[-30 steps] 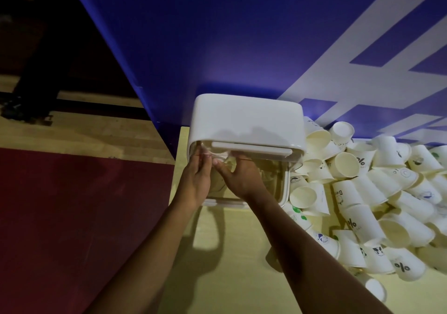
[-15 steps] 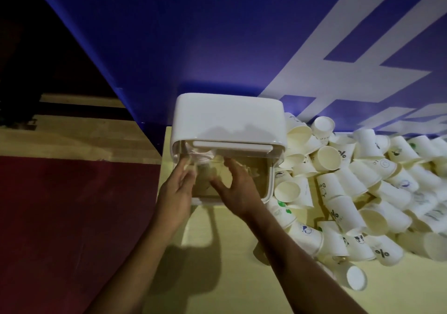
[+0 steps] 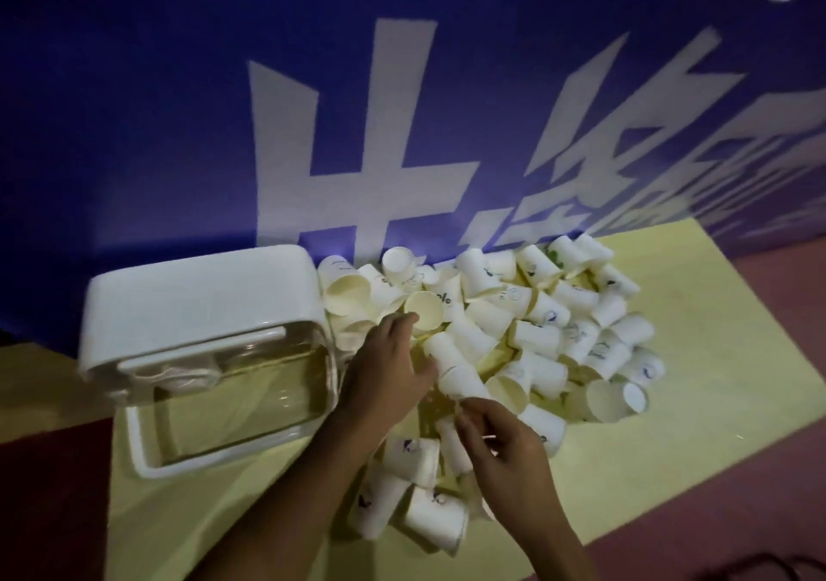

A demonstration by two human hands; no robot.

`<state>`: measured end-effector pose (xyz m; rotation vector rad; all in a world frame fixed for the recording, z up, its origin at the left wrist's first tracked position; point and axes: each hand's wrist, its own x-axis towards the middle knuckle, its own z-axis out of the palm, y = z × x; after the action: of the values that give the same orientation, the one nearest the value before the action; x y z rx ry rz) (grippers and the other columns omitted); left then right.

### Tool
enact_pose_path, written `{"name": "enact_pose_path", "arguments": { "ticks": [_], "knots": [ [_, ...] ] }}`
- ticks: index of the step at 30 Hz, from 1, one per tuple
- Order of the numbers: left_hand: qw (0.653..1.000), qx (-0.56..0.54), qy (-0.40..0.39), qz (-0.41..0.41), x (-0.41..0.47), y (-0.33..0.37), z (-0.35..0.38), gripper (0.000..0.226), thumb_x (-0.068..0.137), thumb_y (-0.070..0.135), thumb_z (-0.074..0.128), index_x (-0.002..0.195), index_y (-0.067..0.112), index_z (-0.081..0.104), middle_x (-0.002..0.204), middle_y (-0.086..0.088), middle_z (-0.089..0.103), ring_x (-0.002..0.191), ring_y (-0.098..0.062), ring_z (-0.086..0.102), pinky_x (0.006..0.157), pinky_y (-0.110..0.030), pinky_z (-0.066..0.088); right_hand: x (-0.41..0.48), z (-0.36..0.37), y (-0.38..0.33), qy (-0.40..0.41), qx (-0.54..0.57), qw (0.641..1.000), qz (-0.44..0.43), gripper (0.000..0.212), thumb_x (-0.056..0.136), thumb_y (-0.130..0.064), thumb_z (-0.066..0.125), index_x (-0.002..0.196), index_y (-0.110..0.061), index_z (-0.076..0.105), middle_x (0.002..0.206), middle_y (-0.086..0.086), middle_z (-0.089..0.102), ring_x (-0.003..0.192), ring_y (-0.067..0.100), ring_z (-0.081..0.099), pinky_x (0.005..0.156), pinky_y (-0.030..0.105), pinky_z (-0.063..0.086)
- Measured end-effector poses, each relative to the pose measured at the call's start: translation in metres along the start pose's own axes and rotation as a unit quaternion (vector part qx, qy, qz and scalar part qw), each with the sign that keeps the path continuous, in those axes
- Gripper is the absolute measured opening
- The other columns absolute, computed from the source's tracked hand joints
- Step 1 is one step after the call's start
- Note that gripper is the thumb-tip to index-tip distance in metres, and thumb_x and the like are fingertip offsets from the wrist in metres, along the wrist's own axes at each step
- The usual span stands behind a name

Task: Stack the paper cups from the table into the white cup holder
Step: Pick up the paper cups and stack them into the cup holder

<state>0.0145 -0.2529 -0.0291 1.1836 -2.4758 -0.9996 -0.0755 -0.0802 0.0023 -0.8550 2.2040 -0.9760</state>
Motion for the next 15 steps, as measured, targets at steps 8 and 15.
{"name": "enact_pose_path", "arguments": {
  "ticks": [8, 15],
  "knots": [
    [0.972, 0.228, -0.022, -0.053, 0.106, 0.028, 0.075, 0.074, 0.085, 0.045, 0.075, 0.144, 0.019, 0.040, 0.145, -0.006, 0.050, 0.126, -0.027, 0.052, 0.102, -0.038, 0.048, 0.052, -0.082, 0.064, 0.002, 0.026, 0.999, 0.033, 0.015, 0.098, -0.021, 0.067, 0.108, -0.031, 0.071, 0.085, -0.018, 0.072, 0.085, -0.002, 0.067, 0.067, 0.010, 0.048],
    [0.950, 0.302, -0.024, -0.081, 0.129, 0.024, 0.098, 0.054, 0.082, 0.023, 0.070, 0.127, 0.021, 0.041, 0.110, -0.006, 0.064, 0.100, -0.024, 0.058, 0.091, -0.034, 0.048, 0.141, -0.110, 0.094, -0.024, -0.020, 0.999, 0.024, 0.018, 0.096, -0.031, 0.068, 0.114, -0.029, 0.071, 0.094, -0.025, 0.067, 0.088, -0.010, 0.063, 0.068, 0.007, 0.048]
  ]
}}
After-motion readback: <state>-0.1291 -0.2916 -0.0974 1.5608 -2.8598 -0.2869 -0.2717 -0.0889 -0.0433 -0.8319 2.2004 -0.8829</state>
